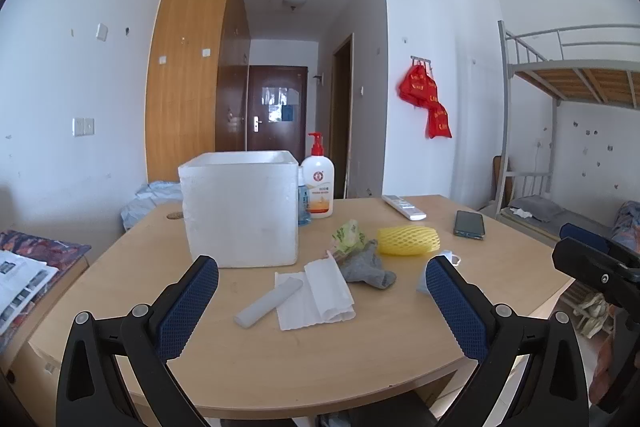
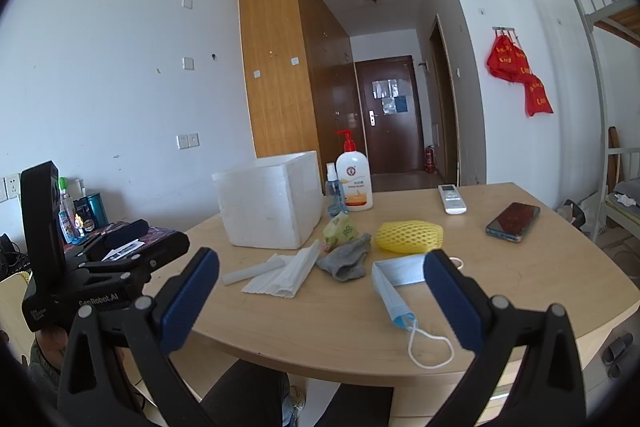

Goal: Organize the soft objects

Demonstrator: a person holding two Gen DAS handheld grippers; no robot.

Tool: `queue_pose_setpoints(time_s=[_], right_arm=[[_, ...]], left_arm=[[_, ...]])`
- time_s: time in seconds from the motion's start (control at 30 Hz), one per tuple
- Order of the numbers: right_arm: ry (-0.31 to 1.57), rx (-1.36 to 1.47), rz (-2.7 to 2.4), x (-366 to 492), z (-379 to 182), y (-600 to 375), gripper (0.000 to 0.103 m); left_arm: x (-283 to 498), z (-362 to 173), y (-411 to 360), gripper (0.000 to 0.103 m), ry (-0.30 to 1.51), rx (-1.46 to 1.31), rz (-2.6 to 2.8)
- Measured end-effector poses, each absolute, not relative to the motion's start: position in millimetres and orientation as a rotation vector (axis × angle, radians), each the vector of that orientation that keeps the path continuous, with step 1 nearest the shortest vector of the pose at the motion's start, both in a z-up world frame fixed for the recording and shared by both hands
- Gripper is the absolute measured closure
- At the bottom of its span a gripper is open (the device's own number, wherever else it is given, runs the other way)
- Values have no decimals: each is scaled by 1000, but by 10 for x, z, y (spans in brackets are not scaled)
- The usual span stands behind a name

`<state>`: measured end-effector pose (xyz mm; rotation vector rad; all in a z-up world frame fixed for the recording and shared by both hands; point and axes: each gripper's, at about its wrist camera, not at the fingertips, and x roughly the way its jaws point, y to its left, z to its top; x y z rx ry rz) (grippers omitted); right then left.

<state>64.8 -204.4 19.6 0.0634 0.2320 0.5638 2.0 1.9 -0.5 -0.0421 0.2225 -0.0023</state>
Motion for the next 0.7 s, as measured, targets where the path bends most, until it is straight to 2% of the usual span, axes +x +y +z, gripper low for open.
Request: queue_pose_setpoints(time_s=[0.7], right_arm=[[222, 62, 566, 624, 193, -2093, 0]], left_arm=[[10, 12, 10, 0, 217, -39, 2]])
